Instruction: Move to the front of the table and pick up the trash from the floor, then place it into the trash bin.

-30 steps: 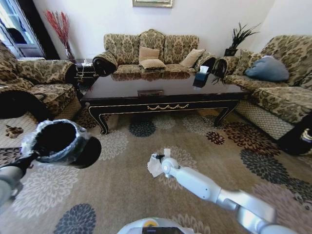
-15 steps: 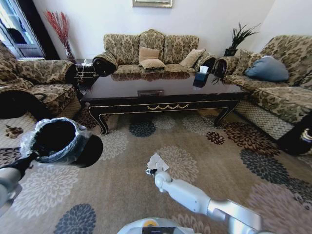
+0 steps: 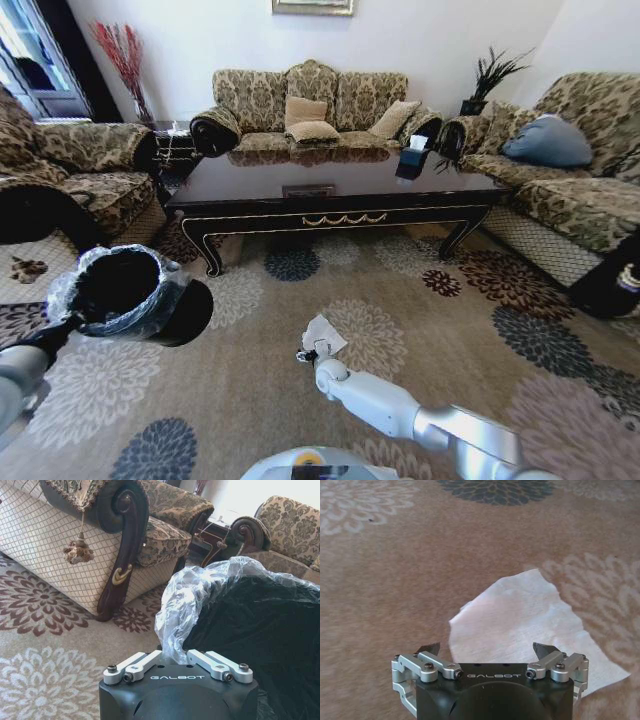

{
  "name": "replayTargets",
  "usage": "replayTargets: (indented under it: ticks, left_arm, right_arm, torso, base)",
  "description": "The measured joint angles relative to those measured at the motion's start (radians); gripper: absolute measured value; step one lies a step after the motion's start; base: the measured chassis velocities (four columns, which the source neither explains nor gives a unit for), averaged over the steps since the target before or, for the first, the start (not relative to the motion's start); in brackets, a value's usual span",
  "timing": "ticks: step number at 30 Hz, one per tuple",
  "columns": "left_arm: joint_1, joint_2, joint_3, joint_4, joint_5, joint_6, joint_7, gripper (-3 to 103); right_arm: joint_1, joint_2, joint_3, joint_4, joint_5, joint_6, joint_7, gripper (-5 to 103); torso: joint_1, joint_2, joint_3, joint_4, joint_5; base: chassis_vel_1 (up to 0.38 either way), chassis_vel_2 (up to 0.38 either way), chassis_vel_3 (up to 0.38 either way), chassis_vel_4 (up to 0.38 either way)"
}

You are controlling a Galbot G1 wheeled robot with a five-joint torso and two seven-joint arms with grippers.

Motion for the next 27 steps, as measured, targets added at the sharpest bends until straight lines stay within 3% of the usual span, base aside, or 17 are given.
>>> replayTargets:
  ticks: [25,27]
  left_arm:
    - [-0.001,0.001,0.018,0.01,0.022,0.0,0.007,3]
    - [-0.001,0.0,0.021,0.01,0.025,0.0,0.008,3]
  right_arm:
    - [0.04,0.064,-0.021,-0.156,-0.029,0.048,-0.057,99]
    - [0.041,0.064,-0.012,-0.161,-0.035,0.058,-0.067,84]
  torso:
    - [0.0,0.0,0.0,0.0001,0.0]
    - [0.0,0.0,0.0,0.0,0.0]
  base:
    - [0.0,0.0,0.0,0.0]
    - [0.0,0.0,0.0,0.0]
